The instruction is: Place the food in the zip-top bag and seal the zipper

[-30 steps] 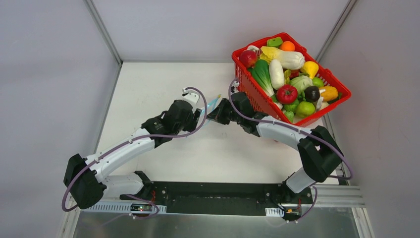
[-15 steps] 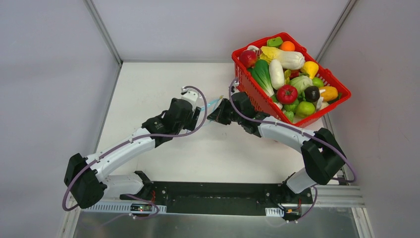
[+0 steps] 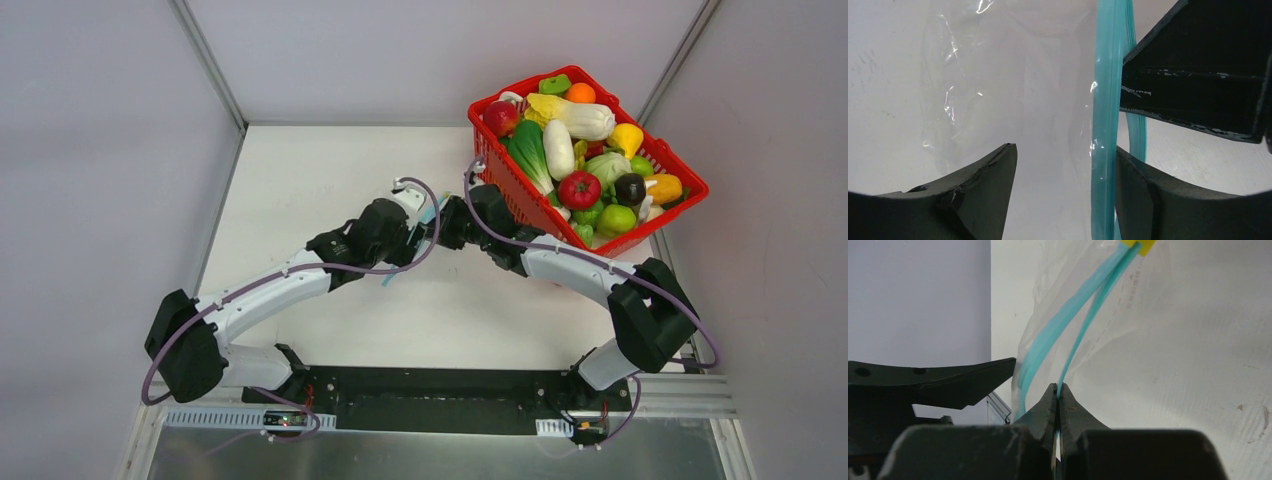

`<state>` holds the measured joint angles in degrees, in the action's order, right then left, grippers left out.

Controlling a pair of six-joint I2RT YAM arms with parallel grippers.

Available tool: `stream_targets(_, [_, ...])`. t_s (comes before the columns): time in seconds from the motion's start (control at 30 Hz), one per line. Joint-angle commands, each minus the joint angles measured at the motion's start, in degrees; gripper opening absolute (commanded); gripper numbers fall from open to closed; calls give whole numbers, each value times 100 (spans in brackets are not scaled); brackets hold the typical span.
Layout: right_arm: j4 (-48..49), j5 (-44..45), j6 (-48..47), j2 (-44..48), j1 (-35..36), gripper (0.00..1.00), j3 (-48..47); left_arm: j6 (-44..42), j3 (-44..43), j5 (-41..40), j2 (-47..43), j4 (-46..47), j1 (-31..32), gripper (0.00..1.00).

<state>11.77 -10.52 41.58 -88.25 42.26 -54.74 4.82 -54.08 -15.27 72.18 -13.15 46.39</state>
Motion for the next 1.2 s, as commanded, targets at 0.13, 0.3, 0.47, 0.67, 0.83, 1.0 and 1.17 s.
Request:
stream_targets(0.13, [589,-15,411,213,-83,0,48,-410,-10,-1017,84,146,384,67])
stream_targets(0.3, [258,-22,203,227,-90,0,-1,-425,125,-1788,-143,292,392,57])
stream_targets(0.47, [-186,28,-159,287,-94,0,-125,-566,193,-2282,-222,279,397,41])
stream_targets(0.67, [-629,122,-587,213,-80,0,-302,-500,-32,-1667,-332,206,390,27])
stream_targets(0.83, [-651,73,-742,194,-29,0,-357,-300,-259,-1463,-204,107,393,24])
stream_targets(1.0, [-814,56,-1146,161,29,0,-488,72,-386,-1831,-76,-73,392,0])
stream_targets(1.17, [-1395,544,-1774,86,33,0,-688,675,-405,-2419,-83,-433,340,0])
